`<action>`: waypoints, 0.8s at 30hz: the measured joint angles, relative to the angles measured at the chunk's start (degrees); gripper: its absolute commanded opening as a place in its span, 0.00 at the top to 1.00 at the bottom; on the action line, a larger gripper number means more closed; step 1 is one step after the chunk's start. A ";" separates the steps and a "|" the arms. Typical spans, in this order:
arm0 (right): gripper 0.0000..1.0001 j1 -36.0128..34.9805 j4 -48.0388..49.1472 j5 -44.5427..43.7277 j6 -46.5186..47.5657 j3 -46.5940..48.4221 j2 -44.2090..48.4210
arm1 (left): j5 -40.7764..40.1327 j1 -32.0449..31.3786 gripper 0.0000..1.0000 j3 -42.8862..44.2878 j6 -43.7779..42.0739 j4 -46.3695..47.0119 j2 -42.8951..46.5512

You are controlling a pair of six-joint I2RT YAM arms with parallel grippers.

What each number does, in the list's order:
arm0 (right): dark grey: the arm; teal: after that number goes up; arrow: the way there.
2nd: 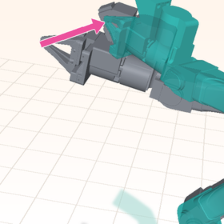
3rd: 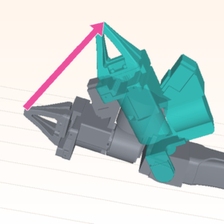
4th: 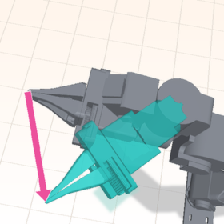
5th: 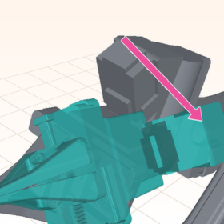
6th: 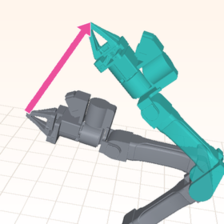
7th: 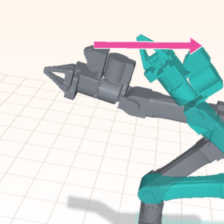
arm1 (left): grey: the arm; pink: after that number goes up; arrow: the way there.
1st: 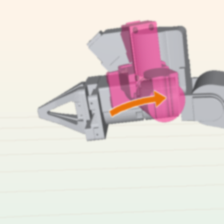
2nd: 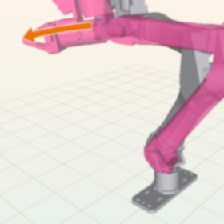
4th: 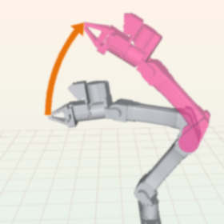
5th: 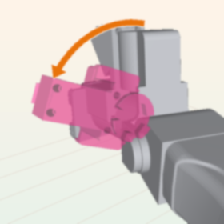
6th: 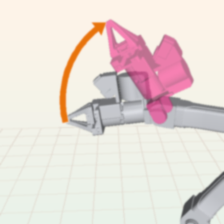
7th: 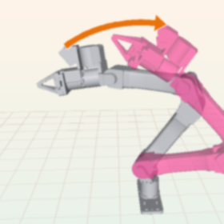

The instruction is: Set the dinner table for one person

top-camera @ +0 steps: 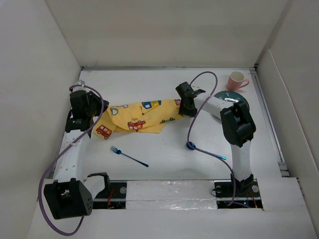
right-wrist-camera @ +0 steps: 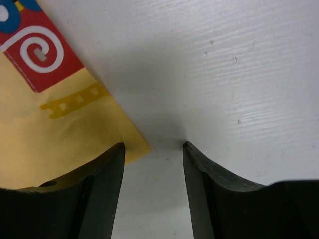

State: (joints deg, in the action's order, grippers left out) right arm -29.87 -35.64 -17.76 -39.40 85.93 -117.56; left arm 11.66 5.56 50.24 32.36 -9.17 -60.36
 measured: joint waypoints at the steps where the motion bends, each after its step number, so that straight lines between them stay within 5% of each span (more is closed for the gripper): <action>1: 0.48 0.07 -0.22 0.13 0.28 1.11 -0.87 | 0.09 0.00 1.00 0.00 0.00 0.07 -0.11; 7: 0.59 -0.90 0.11 2.75 1.22 4.50 -2.97 | 0.09 0.00 1.00 0.00 -0.02 0.28 -0.70; 14: 0.95 -1.53 1.05 5.57 0.39 4.98 -3.48 | -0.55 0.00 1.00 0.00 -0.44 0.28 -0.70; 24: 1.00 -1.66 1.03 2.67 0.17 0.44 3.17 | -0.96 0.00 1.00 1.55 -0.59 -0.57 -1.57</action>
State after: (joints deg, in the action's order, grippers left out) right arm -31.53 -34.61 -15.09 -39.22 86.37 -114.39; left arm 10.70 5.56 51.79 31.77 -9.74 -61.93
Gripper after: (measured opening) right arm 0.009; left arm 0.006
